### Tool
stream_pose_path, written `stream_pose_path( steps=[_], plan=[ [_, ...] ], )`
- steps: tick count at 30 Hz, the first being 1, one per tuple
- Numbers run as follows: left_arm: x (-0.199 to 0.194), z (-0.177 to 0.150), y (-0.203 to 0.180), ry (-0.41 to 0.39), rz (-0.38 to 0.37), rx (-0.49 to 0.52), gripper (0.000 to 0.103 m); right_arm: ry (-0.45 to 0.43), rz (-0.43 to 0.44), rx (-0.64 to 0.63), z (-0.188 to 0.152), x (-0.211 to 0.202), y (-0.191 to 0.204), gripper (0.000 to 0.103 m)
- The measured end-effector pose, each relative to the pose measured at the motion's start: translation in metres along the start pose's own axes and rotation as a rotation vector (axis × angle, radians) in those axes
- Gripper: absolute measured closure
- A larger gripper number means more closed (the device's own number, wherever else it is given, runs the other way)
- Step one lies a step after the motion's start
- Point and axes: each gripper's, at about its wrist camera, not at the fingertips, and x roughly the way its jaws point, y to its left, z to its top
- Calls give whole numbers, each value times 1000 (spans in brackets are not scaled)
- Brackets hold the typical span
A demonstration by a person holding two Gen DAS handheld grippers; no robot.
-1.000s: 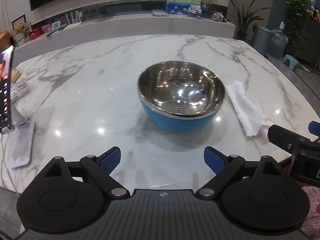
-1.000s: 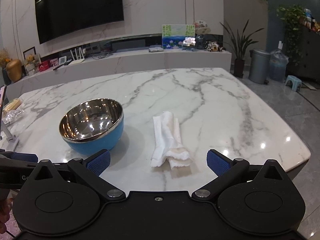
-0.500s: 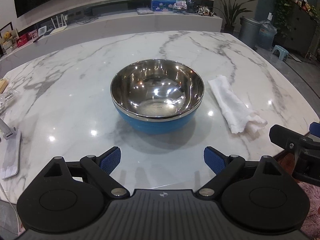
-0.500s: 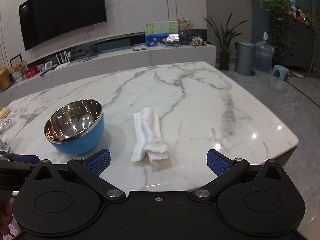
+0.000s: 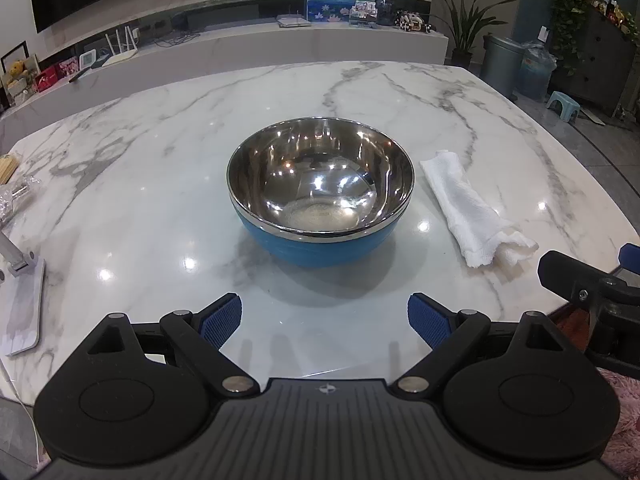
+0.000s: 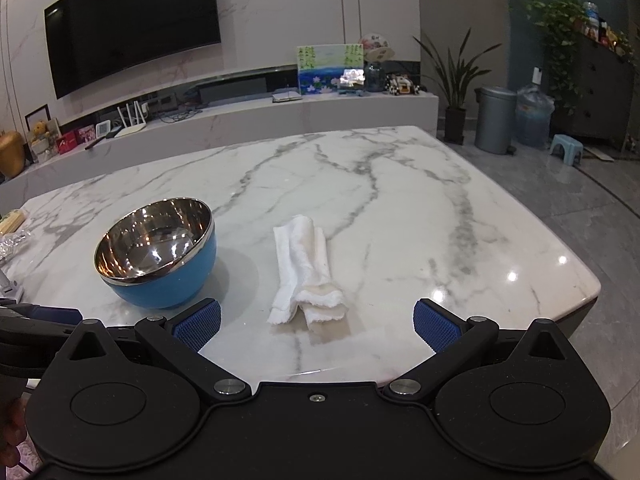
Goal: Clean bowl
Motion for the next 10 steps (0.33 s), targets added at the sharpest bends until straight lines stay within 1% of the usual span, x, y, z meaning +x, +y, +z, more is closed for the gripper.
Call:
stream_pose_path(
  steps=[10],
  plan=[
    [0, 0, 3, 2, 12, -9, 12, 4, 5, 1, 1, 2, 1, 1]
  ],
)
